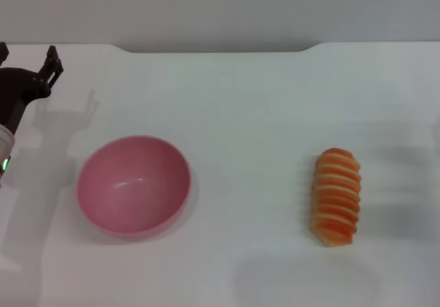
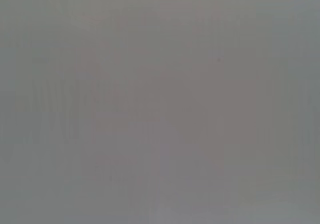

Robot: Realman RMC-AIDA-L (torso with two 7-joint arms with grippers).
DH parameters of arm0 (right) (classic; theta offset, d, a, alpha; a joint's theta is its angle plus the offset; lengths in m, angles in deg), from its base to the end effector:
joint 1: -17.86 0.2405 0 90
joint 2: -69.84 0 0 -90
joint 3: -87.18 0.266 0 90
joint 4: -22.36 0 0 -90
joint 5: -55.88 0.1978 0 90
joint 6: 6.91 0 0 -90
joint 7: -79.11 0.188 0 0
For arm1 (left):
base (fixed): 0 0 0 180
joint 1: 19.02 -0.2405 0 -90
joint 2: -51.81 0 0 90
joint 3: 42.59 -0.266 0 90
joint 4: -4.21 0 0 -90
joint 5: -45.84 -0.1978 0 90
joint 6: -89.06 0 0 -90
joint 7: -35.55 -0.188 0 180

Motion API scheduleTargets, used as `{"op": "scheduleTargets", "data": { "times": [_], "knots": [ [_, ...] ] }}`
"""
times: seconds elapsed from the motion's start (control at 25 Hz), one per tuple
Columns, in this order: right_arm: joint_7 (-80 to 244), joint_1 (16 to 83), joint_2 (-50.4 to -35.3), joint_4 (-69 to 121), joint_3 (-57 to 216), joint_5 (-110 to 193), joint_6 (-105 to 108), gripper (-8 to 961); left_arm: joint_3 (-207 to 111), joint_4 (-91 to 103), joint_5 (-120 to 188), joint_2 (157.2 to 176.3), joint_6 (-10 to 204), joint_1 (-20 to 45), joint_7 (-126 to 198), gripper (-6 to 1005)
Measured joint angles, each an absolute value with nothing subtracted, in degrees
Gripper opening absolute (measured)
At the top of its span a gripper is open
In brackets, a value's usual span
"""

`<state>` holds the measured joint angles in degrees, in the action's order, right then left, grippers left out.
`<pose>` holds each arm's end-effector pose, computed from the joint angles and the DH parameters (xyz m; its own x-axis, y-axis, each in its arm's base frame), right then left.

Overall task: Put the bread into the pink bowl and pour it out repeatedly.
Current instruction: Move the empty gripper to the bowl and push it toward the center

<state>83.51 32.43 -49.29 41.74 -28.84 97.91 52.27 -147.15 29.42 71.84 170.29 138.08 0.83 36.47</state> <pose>0.3685 0.3404 -0.0006 0.6610 -0.0326 -0.7497 -0.7466 0.0722 -0.6614 -0.3256 0.3937 -0.0018 0.7550 0.0194 0.6554 0.6551 -0.0639 -0.7528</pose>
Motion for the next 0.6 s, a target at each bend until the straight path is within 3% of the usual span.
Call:
{"op": "scheduleTargets", "data": {
  "times": [0.6],
  "knots": [
    [83.51, 32.81, -49.25, 42.08, -28.83, 97.96, 50.6, 568, -147.08, 31.22, 71.82, 170.03, 136.21, 0.43, 36.71, 859]
  ]
}}
